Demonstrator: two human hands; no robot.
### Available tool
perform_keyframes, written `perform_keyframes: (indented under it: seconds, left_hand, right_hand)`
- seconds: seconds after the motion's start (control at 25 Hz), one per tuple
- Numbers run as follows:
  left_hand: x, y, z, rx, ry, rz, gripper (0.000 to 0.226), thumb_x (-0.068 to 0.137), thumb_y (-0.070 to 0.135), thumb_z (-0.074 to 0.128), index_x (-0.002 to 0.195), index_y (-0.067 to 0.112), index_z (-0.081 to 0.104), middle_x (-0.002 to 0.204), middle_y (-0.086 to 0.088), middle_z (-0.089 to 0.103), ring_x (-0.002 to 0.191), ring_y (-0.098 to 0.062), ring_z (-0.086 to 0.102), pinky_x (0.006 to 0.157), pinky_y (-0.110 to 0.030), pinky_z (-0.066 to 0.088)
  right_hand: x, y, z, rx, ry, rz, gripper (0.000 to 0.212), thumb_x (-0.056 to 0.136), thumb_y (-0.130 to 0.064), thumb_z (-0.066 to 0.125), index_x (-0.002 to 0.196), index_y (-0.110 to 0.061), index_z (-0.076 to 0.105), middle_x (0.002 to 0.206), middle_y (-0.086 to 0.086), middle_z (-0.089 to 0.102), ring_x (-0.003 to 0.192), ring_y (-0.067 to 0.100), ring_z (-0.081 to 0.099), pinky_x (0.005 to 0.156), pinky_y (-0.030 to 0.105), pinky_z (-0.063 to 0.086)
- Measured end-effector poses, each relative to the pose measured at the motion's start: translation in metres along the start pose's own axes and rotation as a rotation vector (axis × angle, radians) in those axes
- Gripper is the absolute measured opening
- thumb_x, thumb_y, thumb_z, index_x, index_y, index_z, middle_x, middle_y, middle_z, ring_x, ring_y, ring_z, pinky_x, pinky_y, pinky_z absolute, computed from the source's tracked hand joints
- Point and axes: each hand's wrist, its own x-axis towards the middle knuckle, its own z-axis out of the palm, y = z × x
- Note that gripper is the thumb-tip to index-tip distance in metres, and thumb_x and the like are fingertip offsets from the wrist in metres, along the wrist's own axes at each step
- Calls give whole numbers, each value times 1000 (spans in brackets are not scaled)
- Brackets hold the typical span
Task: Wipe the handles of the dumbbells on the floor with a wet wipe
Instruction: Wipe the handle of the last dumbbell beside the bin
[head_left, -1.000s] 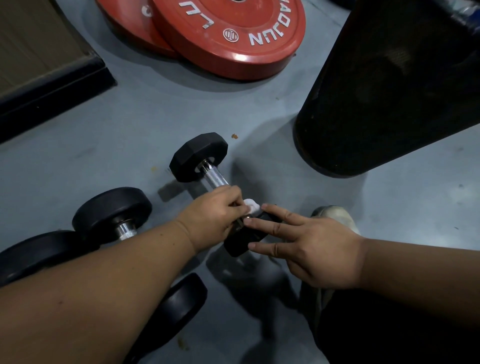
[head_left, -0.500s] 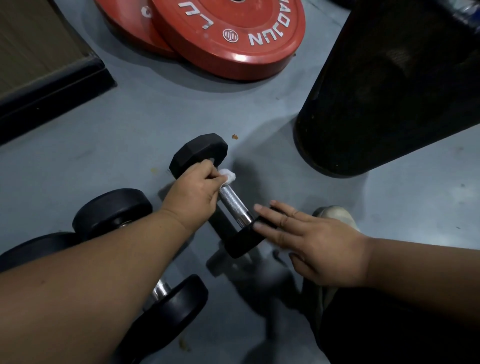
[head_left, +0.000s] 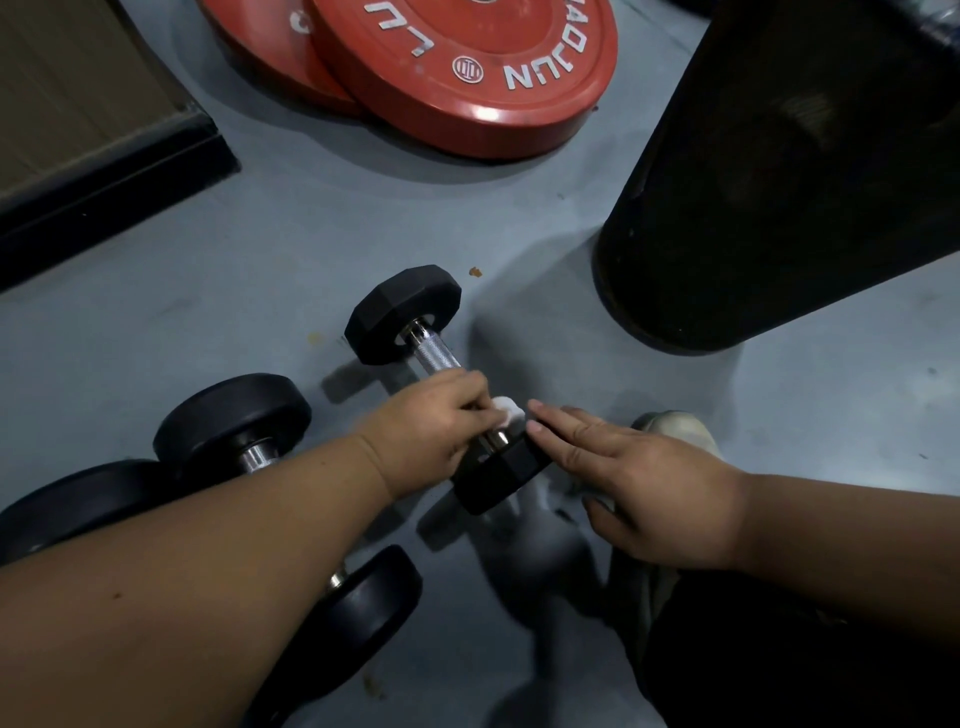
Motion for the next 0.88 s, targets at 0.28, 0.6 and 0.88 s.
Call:
perform_keyframes:
  seconds: [0.28,0.6,0.88]
  left_hand:
    - [-2,-29,-23,30,100,-236,36,87,8,47,109,12,75,89,-7,63,84,-26,61,89,-39,53]
    - [5,-17,-23,82,93,-270,38,94,19,41,106,10,76,85,-5,61,80,-23,59,80,-36,56]
    - [3,4,-15,-11,-62,-14,23,83,2,59,97,9,76,82,-7,60,72,-23,56,71,-29,50]
  right_hand:
    - [-1,-3,-1,-63,-24,-3,82,81,-21,53,159,-16,29,167,4,23,144,29,41,114,29,31]
    - [-1,-4,-4,-24,-47,-5,80,84,-35,42,160,-21,24,168,0,17,147,28,36,112,31,37]
    - [1,-5,0,-67,-55,-46,78,84,-28,52,159,-19,28,168,2,18,148,30,35,114,29,35]
